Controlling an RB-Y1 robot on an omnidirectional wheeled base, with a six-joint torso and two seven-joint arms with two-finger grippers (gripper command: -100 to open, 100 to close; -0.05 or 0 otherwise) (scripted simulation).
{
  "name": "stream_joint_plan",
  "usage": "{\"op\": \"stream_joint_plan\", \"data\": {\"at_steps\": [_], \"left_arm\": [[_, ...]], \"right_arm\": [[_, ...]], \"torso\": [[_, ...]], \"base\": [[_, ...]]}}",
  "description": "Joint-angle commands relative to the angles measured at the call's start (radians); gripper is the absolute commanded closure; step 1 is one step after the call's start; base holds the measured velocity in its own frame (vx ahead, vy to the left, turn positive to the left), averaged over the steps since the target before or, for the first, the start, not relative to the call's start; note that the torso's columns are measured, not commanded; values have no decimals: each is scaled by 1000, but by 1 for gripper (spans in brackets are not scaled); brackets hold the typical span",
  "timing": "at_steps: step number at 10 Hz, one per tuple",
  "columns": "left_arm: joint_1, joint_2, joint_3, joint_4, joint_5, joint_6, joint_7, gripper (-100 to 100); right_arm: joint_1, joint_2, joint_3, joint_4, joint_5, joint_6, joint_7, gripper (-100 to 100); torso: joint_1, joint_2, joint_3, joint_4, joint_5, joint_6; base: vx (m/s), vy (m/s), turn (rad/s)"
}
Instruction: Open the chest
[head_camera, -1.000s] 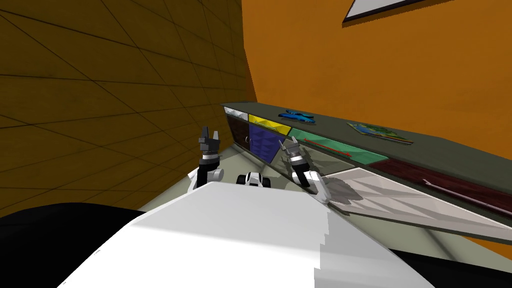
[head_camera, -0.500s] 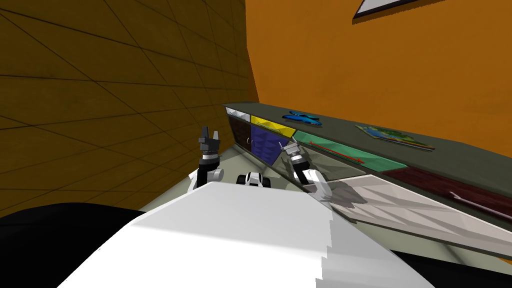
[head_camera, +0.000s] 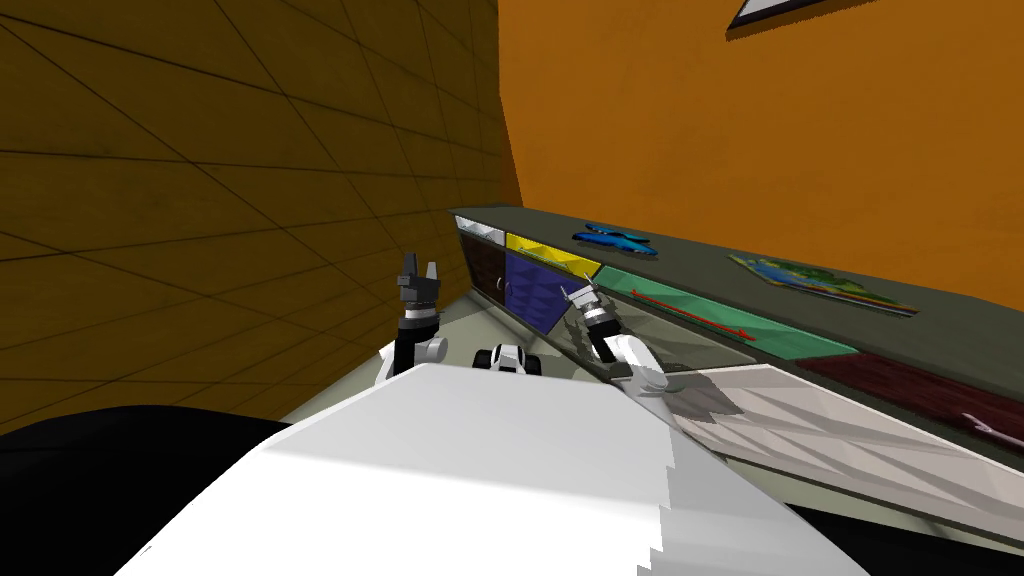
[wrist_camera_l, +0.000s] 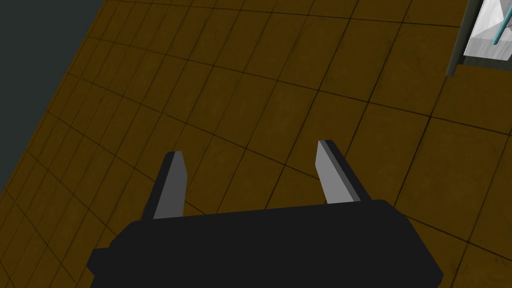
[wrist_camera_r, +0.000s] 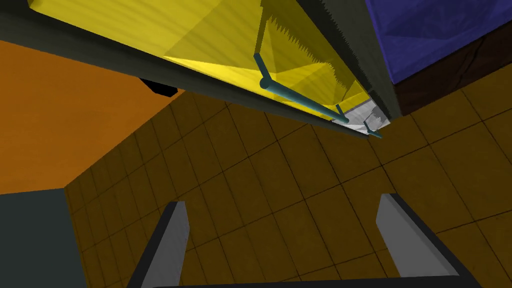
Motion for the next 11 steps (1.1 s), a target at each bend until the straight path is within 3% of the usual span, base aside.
{"op": "stream_joint_plan", "data": {"at_steps": [1, 9, 10, 11], "left_arm": [[0, 0, 0, 0, 0, 0, 0, 0], [0, 0, 0, 0, 0, 0, 0, 0], [0, 0, 0, 0, 0, 0, 0, 0], [0, 0, 0, 0, 0, 0, 0, 0]], "right_arm": [[-10, -21, -7, 25, 60, 14, 57, -100], [-54, -115, -17, 99, 263, 78, 239, -100], [-50, -109, -20, 94, 247, 70, 223, -100], [-56, -141, -36, 99, 235, 67, 208, -100]], "torso": [[0, -1, -1, 0, 0, 0], [-1, 2, 1, 0, 0, 0], [-1, 1, 1, 0, 0, 0], [-1, 2, 1, 1, 0, 0]], "base": [[60, 33, 13], [57, 35, 32], [25, 8, 7], [96, 46, -5]]}}
